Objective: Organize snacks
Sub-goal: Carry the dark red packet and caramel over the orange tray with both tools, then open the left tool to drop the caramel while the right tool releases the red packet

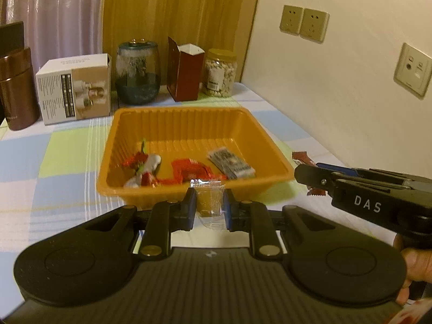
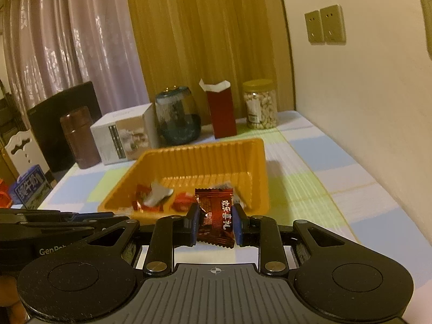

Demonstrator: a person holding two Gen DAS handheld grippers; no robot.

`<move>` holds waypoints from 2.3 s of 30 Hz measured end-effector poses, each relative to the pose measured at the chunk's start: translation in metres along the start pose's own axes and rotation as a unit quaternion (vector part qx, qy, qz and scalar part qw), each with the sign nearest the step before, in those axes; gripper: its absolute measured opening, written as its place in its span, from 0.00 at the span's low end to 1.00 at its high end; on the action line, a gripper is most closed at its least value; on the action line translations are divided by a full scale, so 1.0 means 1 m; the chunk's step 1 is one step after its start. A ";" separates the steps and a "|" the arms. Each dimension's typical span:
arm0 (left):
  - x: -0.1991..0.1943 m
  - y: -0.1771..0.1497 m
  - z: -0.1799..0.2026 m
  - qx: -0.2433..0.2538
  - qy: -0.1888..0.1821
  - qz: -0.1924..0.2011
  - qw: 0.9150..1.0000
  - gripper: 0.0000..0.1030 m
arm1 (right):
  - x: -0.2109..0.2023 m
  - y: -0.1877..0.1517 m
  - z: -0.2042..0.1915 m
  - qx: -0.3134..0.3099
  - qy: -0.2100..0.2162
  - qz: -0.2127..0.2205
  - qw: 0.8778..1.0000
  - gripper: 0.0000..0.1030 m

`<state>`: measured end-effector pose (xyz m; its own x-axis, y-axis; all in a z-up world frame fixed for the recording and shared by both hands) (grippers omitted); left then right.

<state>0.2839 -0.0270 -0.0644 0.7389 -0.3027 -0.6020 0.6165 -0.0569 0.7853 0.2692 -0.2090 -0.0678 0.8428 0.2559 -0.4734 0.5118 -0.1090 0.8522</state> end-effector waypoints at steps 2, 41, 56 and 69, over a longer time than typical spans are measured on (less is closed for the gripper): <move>0.004 0.006 -0.005 -0.003 0.001 0.003 1.000 0.18 | 0.006 0.006 0.000 -0.001 0.001 0.004 1.000 0.25; 0.096 0.058 -0.063 -0.034 0.019 -0.010 0.999 0.18 | 0.130 0.048 0.004 0.013 -0.002 -0.016 1.000 0.25; 0.108 0.059 -0.064 -0.031 0.016 -0.012 0.999 0.18 | 0.136 0.048 0.006 0.015 0.000 -0.024 1.000 0.25; 0.101 0.061 -0.073 -0.031 0.033 0.002 0.999 0.43 | 0.137 0.048 0.007 0.021 -0.002 -0.024 0.999 0.25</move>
<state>0.4159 0.0087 -0.0880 0.7570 -0.2394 -0.6080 0.6270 0.0039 0.7790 0.4102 -0.1858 -0.0934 0.8180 0.2572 -0.5145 0.5578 -0.1365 0.8187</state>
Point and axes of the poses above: each gripper's, at about its wrist camera, not at the fingertips, and x roughly the way its jaws point, z to its right, y to its top, the point moved 4 cm from there along x, roughly the way its jaws point
